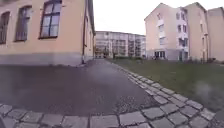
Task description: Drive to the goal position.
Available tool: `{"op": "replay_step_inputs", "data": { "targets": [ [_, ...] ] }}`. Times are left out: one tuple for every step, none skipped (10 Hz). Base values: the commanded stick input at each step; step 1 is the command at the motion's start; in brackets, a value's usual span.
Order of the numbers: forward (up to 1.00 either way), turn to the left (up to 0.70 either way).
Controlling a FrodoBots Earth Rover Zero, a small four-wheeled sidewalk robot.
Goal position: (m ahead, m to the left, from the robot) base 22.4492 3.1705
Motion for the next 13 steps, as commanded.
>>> {"op": "replay_step_inputs", "data": {
  "targets": [
    [1.0,0.0],
    [1.0,0.0],
    [1.0,0.0],
    [1.0,0.0],
    [1.0,0.0],
    [1.0,0.0],
    [1.0,0.0],
    [1.0,0.0],
    [1.0,0.0],
    [1.0,0.0],
    [1.0,0.0],
    [1.0,0.0],
    [1.0,0.0]
  ]
}}
